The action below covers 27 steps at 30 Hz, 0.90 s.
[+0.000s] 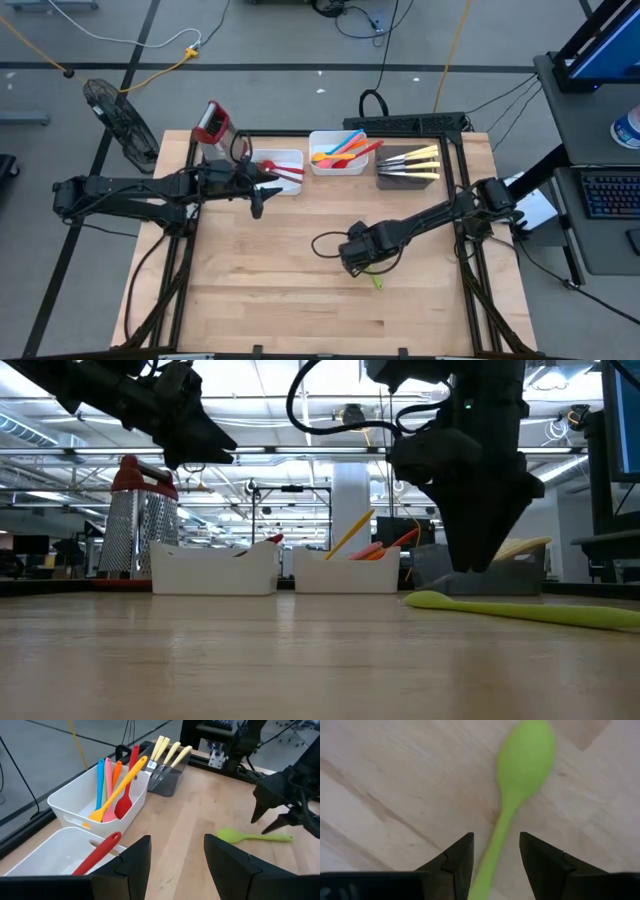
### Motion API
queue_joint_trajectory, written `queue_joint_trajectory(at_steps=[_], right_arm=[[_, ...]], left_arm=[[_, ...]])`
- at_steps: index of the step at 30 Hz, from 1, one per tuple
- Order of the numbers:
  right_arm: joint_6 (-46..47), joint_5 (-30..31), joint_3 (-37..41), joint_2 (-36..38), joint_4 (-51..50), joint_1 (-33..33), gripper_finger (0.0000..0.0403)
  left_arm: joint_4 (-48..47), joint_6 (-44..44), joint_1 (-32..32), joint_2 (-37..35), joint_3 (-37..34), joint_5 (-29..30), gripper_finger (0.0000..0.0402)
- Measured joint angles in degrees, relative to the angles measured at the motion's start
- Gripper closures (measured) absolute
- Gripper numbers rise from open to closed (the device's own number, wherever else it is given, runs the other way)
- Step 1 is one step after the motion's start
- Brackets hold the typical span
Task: Pick & Place Kitchen Items
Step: Put the green serving spoon into the left white bin
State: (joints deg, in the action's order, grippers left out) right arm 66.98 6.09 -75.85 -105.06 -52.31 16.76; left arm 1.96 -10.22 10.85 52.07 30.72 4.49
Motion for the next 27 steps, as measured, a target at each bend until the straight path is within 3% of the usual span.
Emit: queue_joint_trajectory(at_steps=[6, 19, 27], right_arm=[[0.2, 0.1, 1.5, 0.0, 2.8, -0.4, 0.0252], [8.7, -2.3, 18.4, 0.5, 20.3, -0.6, 0.0254], [12.0, 1.1, 21.3, 0.3, 16.8, -0.2, 0.0315]], left_arm=[[0.0, 2.2, 0.0, 0.0, 0.0, 0.0, 0.0215], [-0.1, 2.7, 0.0, 0.0, 0.0, 0.0, 0.0215], [-0.1, 3.0, 0.0, 0.0, 0.0, 0.0, 0.0215]])
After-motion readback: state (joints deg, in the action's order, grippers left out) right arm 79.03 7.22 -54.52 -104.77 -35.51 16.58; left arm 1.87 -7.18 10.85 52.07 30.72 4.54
